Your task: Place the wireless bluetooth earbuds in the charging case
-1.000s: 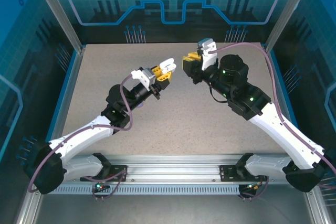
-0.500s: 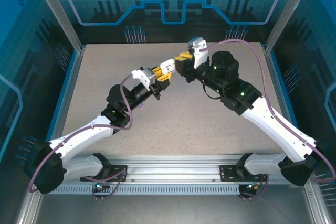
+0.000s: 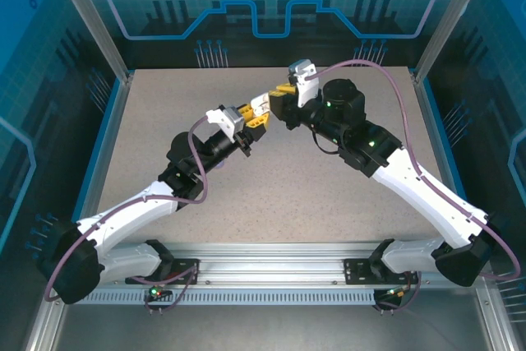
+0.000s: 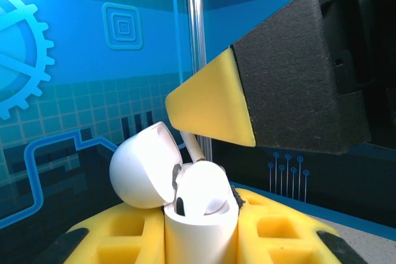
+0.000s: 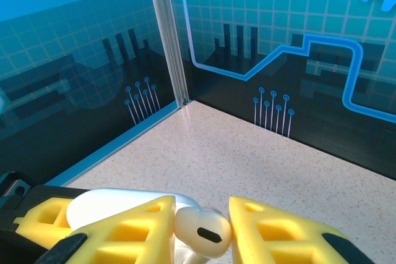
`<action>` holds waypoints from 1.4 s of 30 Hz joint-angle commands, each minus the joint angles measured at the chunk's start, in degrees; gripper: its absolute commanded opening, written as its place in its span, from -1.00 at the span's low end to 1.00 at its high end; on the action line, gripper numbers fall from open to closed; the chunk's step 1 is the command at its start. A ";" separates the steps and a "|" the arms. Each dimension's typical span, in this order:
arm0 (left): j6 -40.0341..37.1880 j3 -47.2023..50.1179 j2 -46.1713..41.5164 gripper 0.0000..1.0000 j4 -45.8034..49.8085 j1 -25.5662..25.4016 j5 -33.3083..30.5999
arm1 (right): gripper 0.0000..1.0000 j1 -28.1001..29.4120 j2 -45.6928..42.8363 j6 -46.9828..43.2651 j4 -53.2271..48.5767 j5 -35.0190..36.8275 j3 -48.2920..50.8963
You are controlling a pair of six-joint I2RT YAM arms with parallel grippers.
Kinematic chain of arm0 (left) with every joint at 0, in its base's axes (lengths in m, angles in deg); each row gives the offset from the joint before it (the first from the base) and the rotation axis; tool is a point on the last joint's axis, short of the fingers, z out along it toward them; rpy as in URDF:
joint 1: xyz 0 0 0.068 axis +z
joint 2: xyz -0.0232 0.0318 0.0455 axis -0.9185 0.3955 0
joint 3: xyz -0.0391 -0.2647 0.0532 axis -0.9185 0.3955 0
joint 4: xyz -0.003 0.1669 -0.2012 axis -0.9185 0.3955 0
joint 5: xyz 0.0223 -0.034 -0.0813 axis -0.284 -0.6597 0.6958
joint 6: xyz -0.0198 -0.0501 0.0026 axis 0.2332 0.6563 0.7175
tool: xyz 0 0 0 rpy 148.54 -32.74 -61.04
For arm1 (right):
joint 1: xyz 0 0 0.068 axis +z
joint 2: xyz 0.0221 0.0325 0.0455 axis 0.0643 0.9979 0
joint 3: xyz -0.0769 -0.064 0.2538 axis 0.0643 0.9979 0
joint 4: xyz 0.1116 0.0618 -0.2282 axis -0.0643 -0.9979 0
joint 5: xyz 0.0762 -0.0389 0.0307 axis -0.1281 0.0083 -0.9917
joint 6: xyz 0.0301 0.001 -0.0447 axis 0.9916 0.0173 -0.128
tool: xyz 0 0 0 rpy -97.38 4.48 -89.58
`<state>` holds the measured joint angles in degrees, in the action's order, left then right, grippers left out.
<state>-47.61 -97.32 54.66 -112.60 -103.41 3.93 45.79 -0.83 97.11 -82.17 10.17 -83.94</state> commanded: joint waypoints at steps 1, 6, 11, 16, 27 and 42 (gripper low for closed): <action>1.05 -1.15 -0.67 -1.00 -0.93 -0.45 0.65 | -0.47 0.60 0.34 0.75 1.91 -1.00 -1.80; 0.95 -1.24 -0.85 -1.00 -0.92 -0.39 0.59 | -0.48 0.59 0.10 -0.07 1.33 -1.65 -1.35; 0.88 -1.50 -0.81 -1.00 -0.85 -0.42 0.51 | -0.49 0.94 -0.30 -2.82 0.27 -1.77 -0.66; 0.77 -1.72 -0.73 -1.00 -0.86 -0.45 0.33 | -0.50 2.52 -0.43 -6.87 -0.71 -0.23 0.25; 0.86 -2.11 -0.80 -1.00 -0.77 -0.45 0.50 | -0.54 4.21 -2.63 -11.14 0.71 6.25 4.41; 1.39 -2.11 -1.15 -1.00 -0.51 -0.49 0.71 | -0.55 2.32 -1.26 -9.55 0.11 4.77 1.39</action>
<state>-47.59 -97.34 54.66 -110.11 -103.59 3.93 48.72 -2.68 87.93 -81.66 14.91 -80.66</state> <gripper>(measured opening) 0.233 0.227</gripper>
